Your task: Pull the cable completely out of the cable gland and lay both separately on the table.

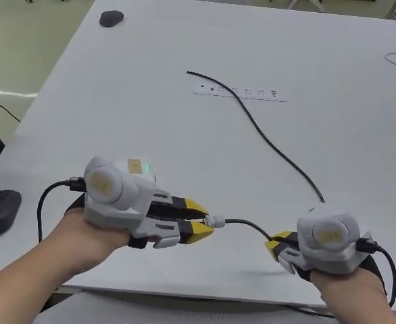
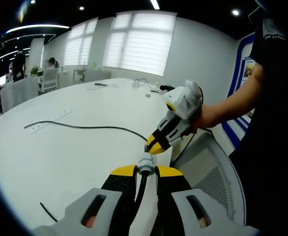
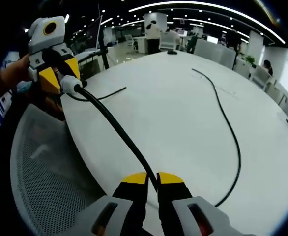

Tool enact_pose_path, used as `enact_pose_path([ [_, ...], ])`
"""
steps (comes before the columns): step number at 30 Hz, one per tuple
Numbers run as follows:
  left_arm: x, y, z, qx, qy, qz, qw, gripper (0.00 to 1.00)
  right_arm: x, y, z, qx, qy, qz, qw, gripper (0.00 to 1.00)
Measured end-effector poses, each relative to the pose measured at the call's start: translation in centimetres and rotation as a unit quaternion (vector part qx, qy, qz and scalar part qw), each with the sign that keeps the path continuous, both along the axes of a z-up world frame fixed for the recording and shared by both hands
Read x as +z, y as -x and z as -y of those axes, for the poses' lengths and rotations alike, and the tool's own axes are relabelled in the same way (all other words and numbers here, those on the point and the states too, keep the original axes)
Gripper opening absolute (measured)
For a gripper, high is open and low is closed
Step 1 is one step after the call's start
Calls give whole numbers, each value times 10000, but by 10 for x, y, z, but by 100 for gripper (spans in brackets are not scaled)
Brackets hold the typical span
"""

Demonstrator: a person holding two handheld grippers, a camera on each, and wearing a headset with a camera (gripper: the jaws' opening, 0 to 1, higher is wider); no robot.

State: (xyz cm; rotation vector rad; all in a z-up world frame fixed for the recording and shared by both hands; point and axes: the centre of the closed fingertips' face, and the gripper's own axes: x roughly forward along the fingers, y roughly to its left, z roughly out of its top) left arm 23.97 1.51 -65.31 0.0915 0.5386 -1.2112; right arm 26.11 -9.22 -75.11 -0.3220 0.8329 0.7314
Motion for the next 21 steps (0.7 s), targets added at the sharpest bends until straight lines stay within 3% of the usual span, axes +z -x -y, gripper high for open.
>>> enact_pose_path([
  [11,1,0,-3,79,19,-12,10000,15,6,1,-2,236,87,106,9996,4],
  [18,0,1,-3,51,3,-43,10000,15,24,1,-15,474,-27,308,9984,15],
  [21,0,2,-3,31,-6,-52,10000,15,37,2,-29,803,9,524,9954,19],
])
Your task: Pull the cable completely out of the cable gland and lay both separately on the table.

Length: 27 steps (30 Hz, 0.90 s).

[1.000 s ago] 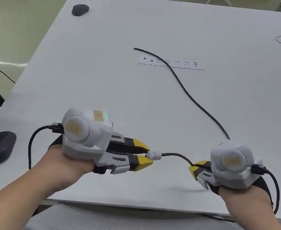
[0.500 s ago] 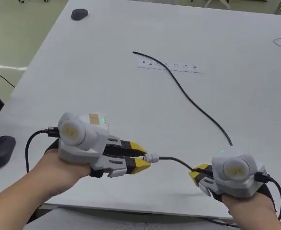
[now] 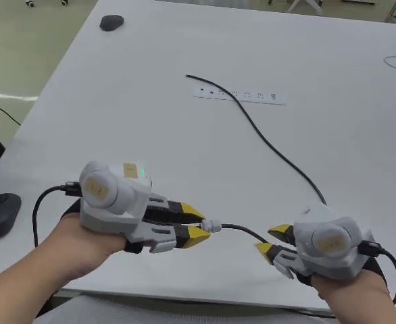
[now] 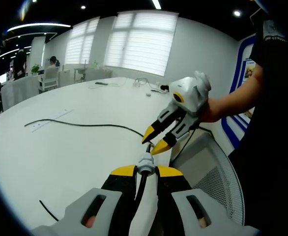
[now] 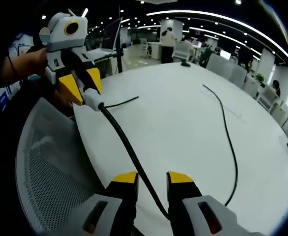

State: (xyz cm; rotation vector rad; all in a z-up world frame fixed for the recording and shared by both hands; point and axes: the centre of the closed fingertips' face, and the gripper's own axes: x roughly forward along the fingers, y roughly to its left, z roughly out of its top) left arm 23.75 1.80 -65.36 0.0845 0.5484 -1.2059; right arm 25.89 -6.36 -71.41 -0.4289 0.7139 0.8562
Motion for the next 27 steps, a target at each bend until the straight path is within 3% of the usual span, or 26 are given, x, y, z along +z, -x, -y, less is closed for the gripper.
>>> enact_pose_path([
  [4,0,0,0,-9,0,10,10000,15,16,5,-23,543,144,328,9979,23],
  [10,0,1,1,-28,-4,16,10000,15,35,8,-48,955,194,641,9932,22],
  [17,1,1,0,-9,-8,39,10000,15,46,14,-64,1515,450,1038,9820,15],
  [27,-2,0,1,-15,-26,50,10000,15,46,13,-70,1698,514,1045,9786,6],
])
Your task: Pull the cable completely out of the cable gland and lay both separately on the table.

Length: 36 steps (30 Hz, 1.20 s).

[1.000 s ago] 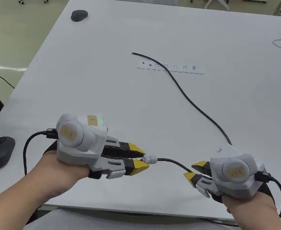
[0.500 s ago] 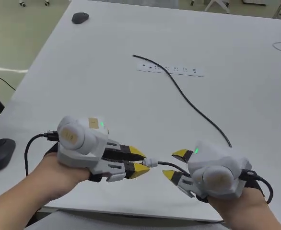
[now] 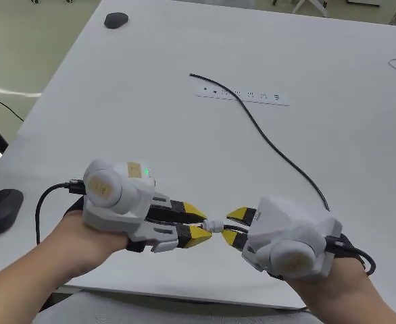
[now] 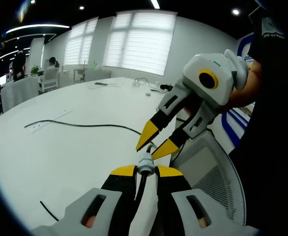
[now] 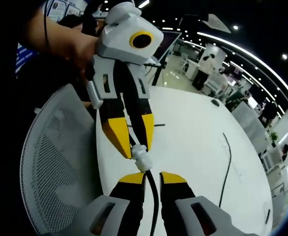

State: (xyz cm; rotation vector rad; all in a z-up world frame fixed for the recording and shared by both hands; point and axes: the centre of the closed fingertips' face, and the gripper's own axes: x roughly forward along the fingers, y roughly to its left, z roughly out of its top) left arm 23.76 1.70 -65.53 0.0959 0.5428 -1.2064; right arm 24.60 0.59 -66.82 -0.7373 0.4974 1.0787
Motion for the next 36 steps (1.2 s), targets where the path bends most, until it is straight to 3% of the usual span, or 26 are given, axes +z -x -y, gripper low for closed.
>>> enact_pose_path([
  [8,-1,-3,0,-4,-20,16,10000,15,-4,-1,-1,-13,-8,-97,10000,2],
  [21,-1,-6,0,1,9,66,10000,15,-11,-7,7,-524,-214,-474,9973,0],
  [36,2,-13,-2,54,52,116,9999,15,-27,-21,32,-1290,-417,-939,9863,0],
])
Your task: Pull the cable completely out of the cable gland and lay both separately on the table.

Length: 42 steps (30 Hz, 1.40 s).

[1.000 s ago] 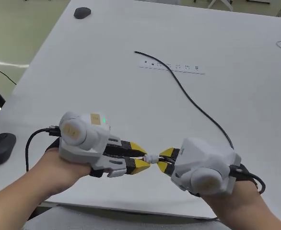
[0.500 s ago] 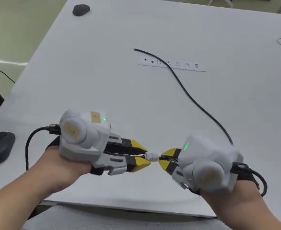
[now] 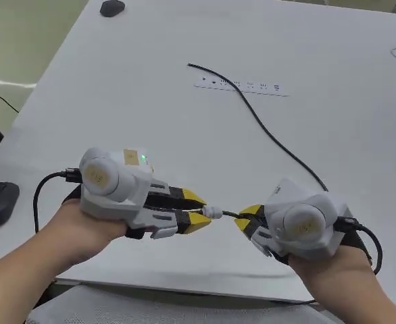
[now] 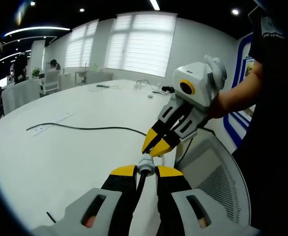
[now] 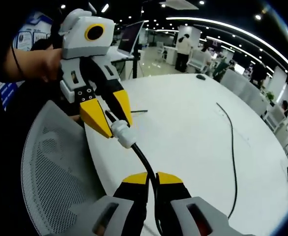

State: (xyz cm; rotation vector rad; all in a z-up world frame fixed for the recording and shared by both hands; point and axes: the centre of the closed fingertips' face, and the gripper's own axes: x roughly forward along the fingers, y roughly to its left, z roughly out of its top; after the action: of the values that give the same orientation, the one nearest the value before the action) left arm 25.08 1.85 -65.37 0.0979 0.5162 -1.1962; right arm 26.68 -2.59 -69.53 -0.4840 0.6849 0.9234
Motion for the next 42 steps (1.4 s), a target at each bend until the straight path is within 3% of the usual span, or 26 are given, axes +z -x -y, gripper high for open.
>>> enact_pose_path([
  [9,2,0,1,7,23,25,10000,15,-14,-4,19,-491,-72,-228,9985,0],
  [16,2,0,2,5,33,26,10000,15,-27,-7,36,-926,-141,-414,9947,0],
  [21,3,0,3,-8,34,34,10000,15,-37,-9,49,-1333,-266,-668,9885,0],
  [24,2,0,3,-4,29,36,10000,15,-41,-10,55,-1419,-249,-684,9872,0],
  [28,2,0,4,-14,33,32,10000,15,-49,-13,65,-1694,-329,-802,9817,0],
  [30,3,-1,5,2,47,33,10000,15,-50,-16,71,-1823,-298,-710,9802,0],
  [33,4,-1,5,6,54,50,10000,15,-59,-14,75,-1810,-112,-713,9808,0],
  [35,4,0,5,-9,38,49,10000,15,-62,-10,76,-1841,-124,-861,9791,0],
  [42,3,2,4,-14,9,45,10000,15,-59,-9,76,-1862,-203,-750,9794,0],
])
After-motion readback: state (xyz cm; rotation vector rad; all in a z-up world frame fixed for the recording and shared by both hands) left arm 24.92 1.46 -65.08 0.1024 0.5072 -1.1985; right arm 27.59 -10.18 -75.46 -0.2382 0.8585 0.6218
